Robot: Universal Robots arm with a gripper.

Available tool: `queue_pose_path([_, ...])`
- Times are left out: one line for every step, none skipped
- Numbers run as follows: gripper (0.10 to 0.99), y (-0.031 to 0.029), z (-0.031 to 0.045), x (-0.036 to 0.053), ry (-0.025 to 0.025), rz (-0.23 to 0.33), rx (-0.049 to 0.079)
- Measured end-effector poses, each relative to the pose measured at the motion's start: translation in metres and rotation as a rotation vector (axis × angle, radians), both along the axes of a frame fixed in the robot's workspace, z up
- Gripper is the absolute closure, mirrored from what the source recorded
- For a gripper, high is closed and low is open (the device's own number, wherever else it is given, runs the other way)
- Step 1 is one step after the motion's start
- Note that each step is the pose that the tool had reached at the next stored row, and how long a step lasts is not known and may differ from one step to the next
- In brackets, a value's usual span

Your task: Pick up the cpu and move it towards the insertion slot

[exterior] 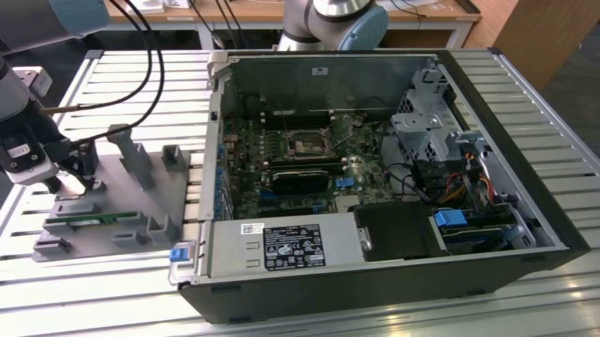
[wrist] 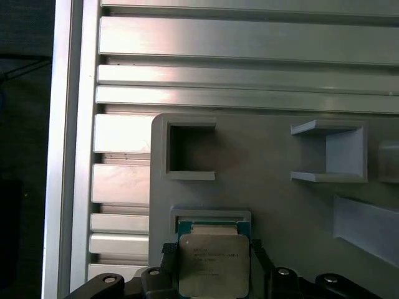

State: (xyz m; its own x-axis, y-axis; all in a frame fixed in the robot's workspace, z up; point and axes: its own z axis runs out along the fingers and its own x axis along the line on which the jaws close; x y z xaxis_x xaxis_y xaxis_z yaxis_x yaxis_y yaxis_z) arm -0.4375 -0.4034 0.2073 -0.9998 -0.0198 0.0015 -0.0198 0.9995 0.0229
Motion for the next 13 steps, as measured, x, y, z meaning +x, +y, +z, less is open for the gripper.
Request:
queue_pose_path([0.545, 0.0001, 0.0003, 0.0, -0.0001, 0.0, 0.0])
queue_pose_path([0.545, 0.0003, 0.0005, 0.0, -0.0001, 0.0, 0.0])
queue_pose_path([0.545, 0.0004, 0.0007, 0.0, 0.0, 0.0, 0.0])
queue_pose_path([0.545, 0.0006, 0.0009, -0.0001, 0.0, 0.0, 0.0])
queue_pose_path([0.545, 0.0007, 0.0012, -0.0001, 0.0001, 0.0, 0.0])
queue_pose_path([0.545, 0.0008, 0.0013, 0.0, 0.0, 0.0, 0.0])
queue_pose_path([0.545, 0.0019, 0.0026, 0.0, 0.0, 0.0, 0.0])
queue_pose_path([0.545, 0.0022, 0.0033, 0.0, 0.0, 0.0, 0.0])
queue_pose_path([0.545, 0.0023, 0.0034, 0.0, 0.0, 0.0, 0.0])
queue_pose_path([0.545, 0.0024, 0.0035, 0.0, 0.0, 0.0, 0.0])
queue_pose_path([0.545, 0.0024, 0.0037, 0.0, 0.0001, 0.0, 0.0])
queue_pose_path([0.545, 0.0026, 0.004, -0.0001, 0.0002, 0.0, 0.0])
queue_pose_path([0.545, 0.0027, 0.0043, -0.0001, 0.0002, 0.0, 0.0])
